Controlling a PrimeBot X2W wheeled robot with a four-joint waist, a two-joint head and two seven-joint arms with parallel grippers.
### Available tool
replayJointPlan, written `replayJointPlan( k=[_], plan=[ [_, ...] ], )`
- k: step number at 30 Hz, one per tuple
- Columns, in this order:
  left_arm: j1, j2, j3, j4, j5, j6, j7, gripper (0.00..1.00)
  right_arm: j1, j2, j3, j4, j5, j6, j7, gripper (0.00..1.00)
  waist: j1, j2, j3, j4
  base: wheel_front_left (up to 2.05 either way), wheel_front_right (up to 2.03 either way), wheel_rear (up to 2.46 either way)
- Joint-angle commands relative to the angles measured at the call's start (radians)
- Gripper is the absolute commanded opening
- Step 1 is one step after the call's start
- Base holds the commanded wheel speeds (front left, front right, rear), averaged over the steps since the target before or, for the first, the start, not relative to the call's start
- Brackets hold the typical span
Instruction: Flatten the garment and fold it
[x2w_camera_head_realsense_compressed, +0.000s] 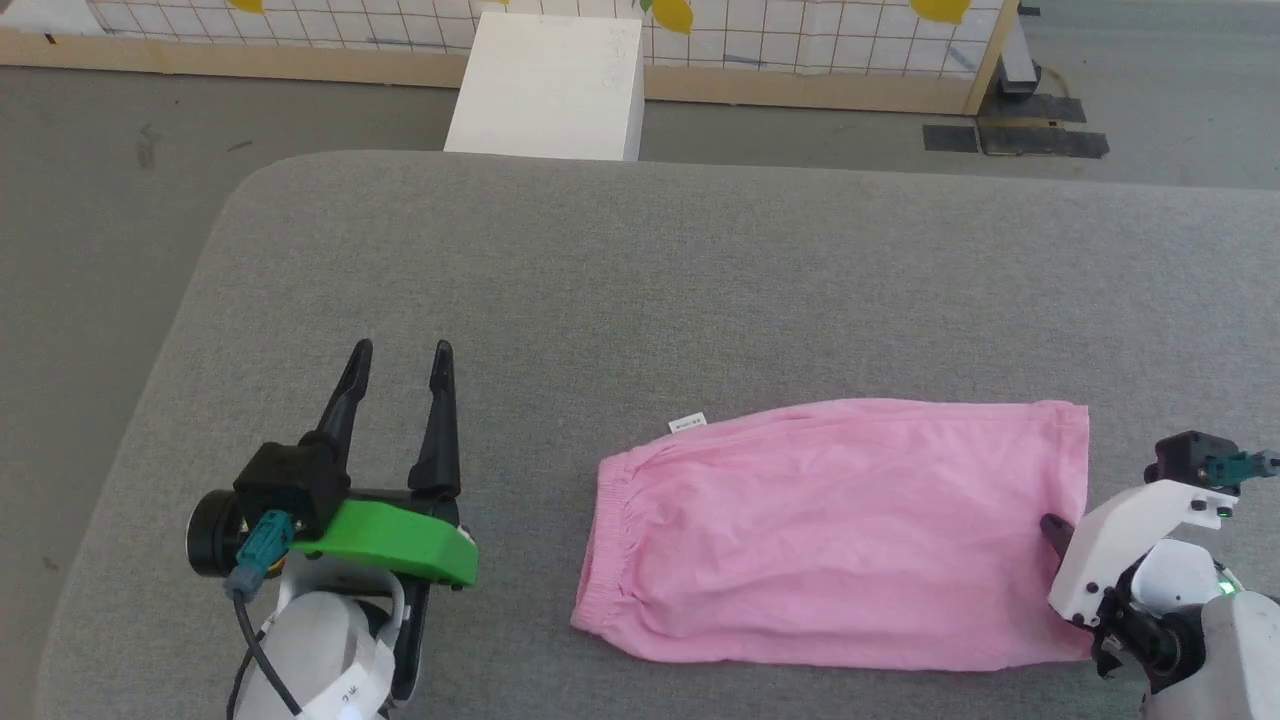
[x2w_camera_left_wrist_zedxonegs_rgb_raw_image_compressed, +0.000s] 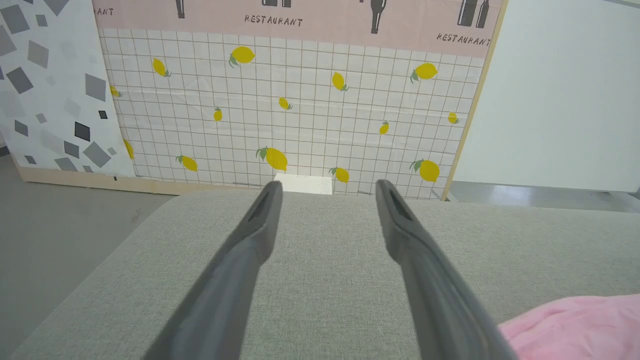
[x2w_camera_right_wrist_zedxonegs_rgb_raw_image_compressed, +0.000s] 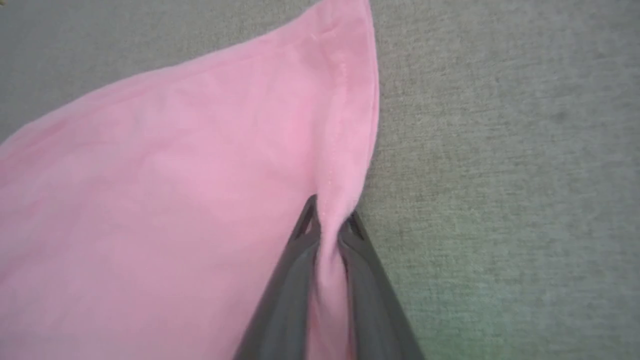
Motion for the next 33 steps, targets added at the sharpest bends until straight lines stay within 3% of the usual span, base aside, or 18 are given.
replayJointPlan(
  k=[1,8,13,17,23,28,33],
  plan=[
    [0.01,-0.008,0.008,0.005,0.014,-0.008,-0.005,1.0,0.014,0.003,0.003,-0.001,-0.009,-0.001,0.0,0.0,0.0,-0.0001,-0.004,0.002,0.0,0.0,0.0],
    [0.022,-0.026,0.028,0.01,0.029,-0.027,-0.005,1.0,0.041,-0.009,-0.073,-0.058,-0.044,-0.001,-0.049,0.0,0.0,-0.0001,-0.019,0.0,0.0,0.0,0.0],
    [0.032,-0.033,0.036,0.009,0.033,-0.034,-0.005,1.0,0.084,-0.052,-0.149,-0.122,-0.132,-0.001,-0.063,0.0,0.0,-0.0001,-0.022,-0.001,0.0,0.0,0.0],
    [0.037,-0.035,0.04,0.01,0.035,-0.039,-0.005,1.0,0.124,-0.072,-0.15,-0.202,-0.2,-0.001,-0.058,0.0,0.0,-0.0001,-0.022,-0.001,0.0,0.0,0.0],
    [0.036,-0.037,0.042,0.014,0.038,-0.045,-0.005,1.0,0.189,-0.044,-0.038,-0.438,-0.15,-0.001,-0.007,0.0,0.0,-0.0001,-0.022,0.004,0.0,0.0,0.0],
    [0.033,-0.038,0.042,0.016,0.039,-0.048,-0.005,1.0,0.235,-0.046,0.12,-0.653,-0.137,-0.001,0.094,0.0,0.0,-0.0001,-0.021,0.009,0.0,0.0,0.0],
    [0.028,-0.039,0.035,0.018,0.03,-0.049,-0.005,1.0,0.222,-0.082,0.327,-0.728,-0.14,-0.001,0.191,0.0,0.0,-0.0001,-0.017,0.016,0.0,0.0,0.0]
  ],
)
